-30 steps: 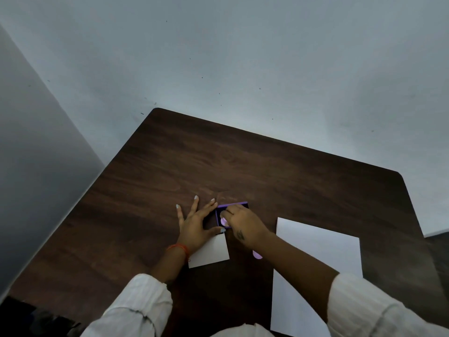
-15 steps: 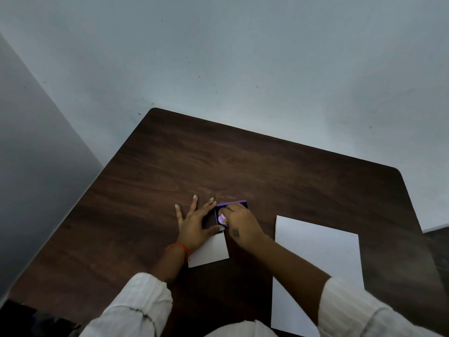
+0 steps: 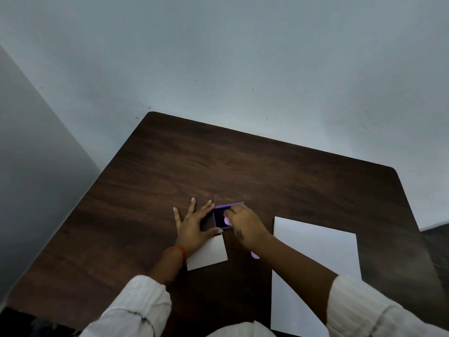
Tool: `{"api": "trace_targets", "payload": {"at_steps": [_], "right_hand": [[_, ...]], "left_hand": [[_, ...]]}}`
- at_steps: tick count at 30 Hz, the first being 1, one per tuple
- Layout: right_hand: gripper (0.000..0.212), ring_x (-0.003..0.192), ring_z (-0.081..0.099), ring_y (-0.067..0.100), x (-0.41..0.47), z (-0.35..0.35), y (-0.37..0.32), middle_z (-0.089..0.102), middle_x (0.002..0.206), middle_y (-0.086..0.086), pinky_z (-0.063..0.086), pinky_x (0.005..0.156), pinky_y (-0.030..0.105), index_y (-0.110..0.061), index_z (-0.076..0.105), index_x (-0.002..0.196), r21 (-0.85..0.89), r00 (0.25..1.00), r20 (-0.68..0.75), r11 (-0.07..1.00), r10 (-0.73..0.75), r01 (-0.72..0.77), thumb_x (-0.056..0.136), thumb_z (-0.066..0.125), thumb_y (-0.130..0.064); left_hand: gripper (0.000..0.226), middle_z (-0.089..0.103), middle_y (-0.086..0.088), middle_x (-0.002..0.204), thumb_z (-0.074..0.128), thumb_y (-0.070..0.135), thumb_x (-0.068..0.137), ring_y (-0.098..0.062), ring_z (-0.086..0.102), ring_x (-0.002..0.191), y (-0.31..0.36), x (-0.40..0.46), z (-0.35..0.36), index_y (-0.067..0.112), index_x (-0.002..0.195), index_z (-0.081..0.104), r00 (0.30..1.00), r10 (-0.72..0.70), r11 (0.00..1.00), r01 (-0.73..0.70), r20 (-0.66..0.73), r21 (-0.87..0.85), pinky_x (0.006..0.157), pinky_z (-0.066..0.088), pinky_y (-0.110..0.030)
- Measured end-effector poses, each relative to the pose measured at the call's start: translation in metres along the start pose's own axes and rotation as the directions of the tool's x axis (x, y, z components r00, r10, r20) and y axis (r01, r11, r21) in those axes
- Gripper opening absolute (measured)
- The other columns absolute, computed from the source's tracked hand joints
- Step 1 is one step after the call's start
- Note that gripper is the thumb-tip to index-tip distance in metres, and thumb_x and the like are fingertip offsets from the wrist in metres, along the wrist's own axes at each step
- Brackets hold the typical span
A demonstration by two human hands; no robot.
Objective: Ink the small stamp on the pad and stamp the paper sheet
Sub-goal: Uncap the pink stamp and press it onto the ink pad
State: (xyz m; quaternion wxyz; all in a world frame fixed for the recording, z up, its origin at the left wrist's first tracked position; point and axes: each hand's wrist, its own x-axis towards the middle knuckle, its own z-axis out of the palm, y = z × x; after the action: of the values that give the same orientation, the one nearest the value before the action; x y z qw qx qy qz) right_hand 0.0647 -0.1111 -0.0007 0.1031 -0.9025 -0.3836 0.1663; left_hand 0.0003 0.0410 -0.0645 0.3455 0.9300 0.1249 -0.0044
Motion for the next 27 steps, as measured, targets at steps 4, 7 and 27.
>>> {"api": "trace_targets", "payload": {"at_steps": [4,7,27], "right_hand": [[0.021,0.106,0.053,0.034,0.002,0.006,-0.005,0.058,0.112,0.023,0.043,0.092,0.041,0.003,0.057,0.105,0.128,0.983,-0.112,0.983,0.143,-0.129,0.085,0.053,-0.003],[0.025,0.114,0.052,0.028,0.007,0.004,0.004,0.058,0.122,0.018,0.041,0.1,0.036,-0.003,0.055,0.112,0.069,1.0,0.001,0.997,0.021,-0.021,0.09,0.048,-0.01],[0.027,0.116,0.05,0.031,0.006,0.002,0.002,0.057,0.123,0.018,0.042,0.1,0.039,-0.003,0.054,0.114,-0.031,0.998,0.002,0.998,-0.058,0.058,0.088,0.05,-0.006]], "left_hand": [[0.074,0.031,0.016,0.15,0.065,0.053,0.072,-0.014,-0.004,0.144,0.0,0.0,0.0,0.037,0.137,0.033,1.0,0.001,1.0,-0.001,0.0,-0.007,0.104,-0.027,-0.053],[0.074,0.031,0.016,0.15,0.065,0.053,0.073,-0.014,-0.004,0.144,0.0,-0.001,-0.001,0.037,0.137,0.032,1.0,0.002,1.0,-0.002,0.002,-0.006,0.104,-0.027,-0.054],[0.074,0.032,0.017,0.149,0.066,0.053,0.071,-0.013,-0.003,0.144,0.002,-0.001,-0.001,0.038,0.136,0.034,1.0,0.0,1.0,0.0,-0.007,-0.021,0.105,-0.026,-0.054]]}}
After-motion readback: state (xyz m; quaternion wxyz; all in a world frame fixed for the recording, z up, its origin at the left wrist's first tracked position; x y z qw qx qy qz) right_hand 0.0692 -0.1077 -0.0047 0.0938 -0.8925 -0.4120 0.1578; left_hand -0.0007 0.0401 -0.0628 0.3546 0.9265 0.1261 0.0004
